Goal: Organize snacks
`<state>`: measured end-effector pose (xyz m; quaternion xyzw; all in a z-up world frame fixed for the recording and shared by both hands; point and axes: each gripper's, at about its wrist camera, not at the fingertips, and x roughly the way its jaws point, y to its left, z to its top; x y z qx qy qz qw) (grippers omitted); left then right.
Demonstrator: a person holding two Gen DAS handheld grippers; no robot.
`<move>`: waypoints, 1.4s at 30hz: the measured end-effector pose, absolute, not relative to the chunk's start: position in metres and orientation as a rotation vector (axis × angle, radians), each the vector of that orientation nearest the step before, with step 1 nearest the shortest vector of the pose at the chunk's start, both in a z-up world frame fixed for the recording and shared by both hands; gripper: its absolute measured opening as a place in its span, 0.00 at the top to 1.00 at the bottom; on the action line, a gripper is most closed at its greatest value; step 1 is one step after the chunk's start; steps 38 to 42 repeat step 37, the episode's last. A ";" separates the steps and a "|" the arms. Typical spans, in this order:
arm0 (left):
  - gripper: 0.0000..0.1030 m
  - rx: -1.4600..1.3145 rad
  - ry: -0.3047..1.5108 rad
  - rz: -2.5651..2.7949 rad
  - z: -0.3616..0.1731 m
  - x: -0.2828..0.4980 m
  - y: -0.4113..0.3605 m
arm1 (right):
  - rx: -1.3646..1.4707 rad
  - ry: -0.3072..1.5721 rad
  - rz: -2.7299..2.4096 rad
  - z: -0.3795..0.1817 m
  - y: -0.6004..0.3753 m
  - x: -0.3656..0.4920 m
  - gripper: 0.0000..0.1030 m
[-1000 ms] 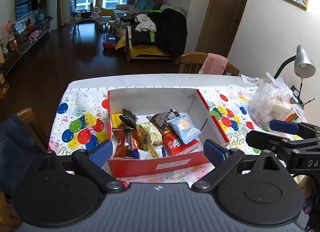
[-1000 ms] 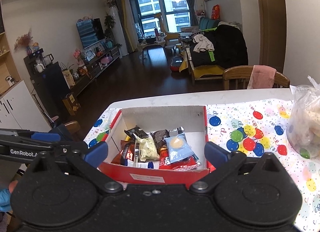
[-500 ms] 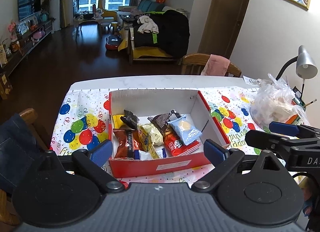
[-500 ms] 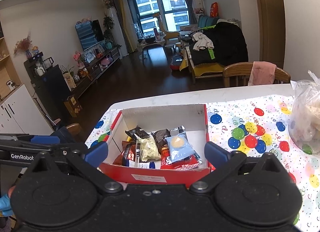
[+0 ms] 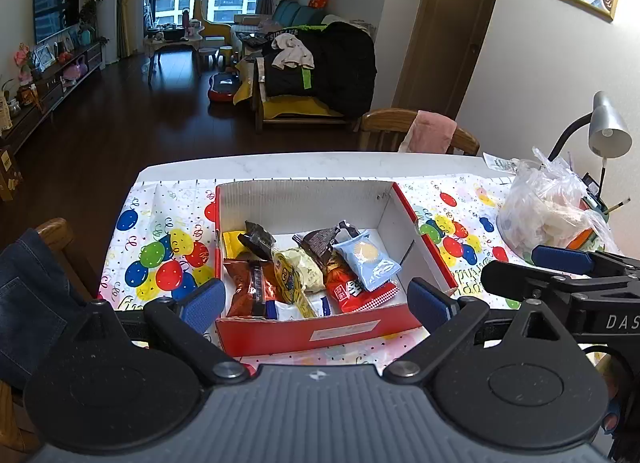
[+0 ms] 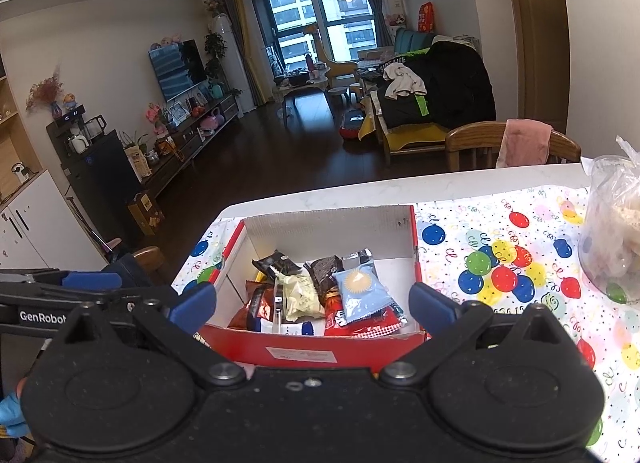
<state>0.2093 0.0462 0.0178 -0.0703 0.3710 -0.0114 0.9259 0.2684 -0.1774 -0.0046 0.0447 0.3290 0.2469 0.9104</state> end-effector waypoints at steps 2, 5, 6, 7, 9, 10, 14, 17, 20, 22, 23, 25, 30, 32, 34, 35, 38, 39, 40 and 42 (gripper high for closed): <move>0.05 -0.145 0.759 -0.023 0.018 0.209 0.047 | 0.094 0.680 0.506 -0.005 -0.175 0.268 0.00; 0.05 -0.145 0.759 -0.023 0.018 0.209 0.047 | 0.093 0.681 0.506 -0.005 -0.175 0.268 0.00; 0.05 -0.145 0.759 -0.023 0.018 0.209 0.047 | 0.093 0.681 0.506 -0.005 -0.175 0.267 0.00; 0.05 -0.147 0.760 -0.024 0.018 0.209 0.048 | 0.094 0.681 0.506 -0.005 -0.176 0.268 0.00; 0.05 -0.146 0.759 -0.024 0.018 0.209 0.048 | 0.095 0.682 0.507 -0.005 -0.176 0.268 0.00; 0.05 -0.144 0.759 -0.023 0.018 0.209 0.048 | 0.095 0.682 0.507 -0.005 -0.176 0.268 0.00; 0.05 -0.146 0.759 -0.025 0.018 0.208 0.048 | 0.095 0.685 0.504 -0.005 -0.172 0.266 0.00; 0.05 -0.147 0.759 -0.025 0.018 0.208 0.049 | 0.094 0.685 0.501 -0.005 -0.172 0.265 0.00; 0.05 -0.152 0.762 -0.027 0.017 0.209 0.050 | 0.095 0.686 0.501 -0.005 -0.173 0.266 0.00; 0.05 -0.154 0.764 -0.028 0.016 0.208 0.051 | 0.096 0.685 0.501 -0.004 -0.173 0.266 0.00; 0.05 -0.154 0.764 -0.027 0.016 0.208 0.052 | 0.096 0.686 0.500 -0.004 -0.173 0.266 0.00; 0.05 -0.153 0.765 -0.028 0.015 0.207 0.053 | 0.097 0.686 0.497 -0.005 -0.172 0.265 0.00; 0.05 -0.144 0.761 -0.032 0.014 0.203 0.059 | 0.100 0.685 0.478 -0.009 -0.164 0.253 0.00; 0.05 -0.141 0.759 -0.037 0.014 0.201 0.061 | 0.103 0.685 0.469 -0.011 -0.163 0.248 0.00; 0.05 -0.140 0.756 -0.041 0.015 0.198 0.063 | 0.104 0.684 0.459 -0.011 -0.161 0.243 0.00; 0.05 -0.142 0.757 -0.048 0.015 0.197 0.064 | 0.104 0.684 0.453 -0.011 -0.160 0.239 0.00; 0.05 -0.142 0.755 -0.056 0.015 0.194 0.064 | 0.106 0.684 0.440 -0.010 -0.159 0.233 0.00; 0.05 -0.142 0.755 -0.056 0.015 0.194 0.064 | 0.106 0.684 0.440 -0.010 -0.159 0.233 0.00; 0.05 -0.142 0.755 -0.056 0.015 0.194 0.064 | 0.106 0.684 0.440 -0.010 -0.159 0.233 0.00; 0.05 -0.142 0.755 -0.056 0.015 0.194 0.064 | 0.106 0.684 0.440 -0.010 -0.159 0.233 0.00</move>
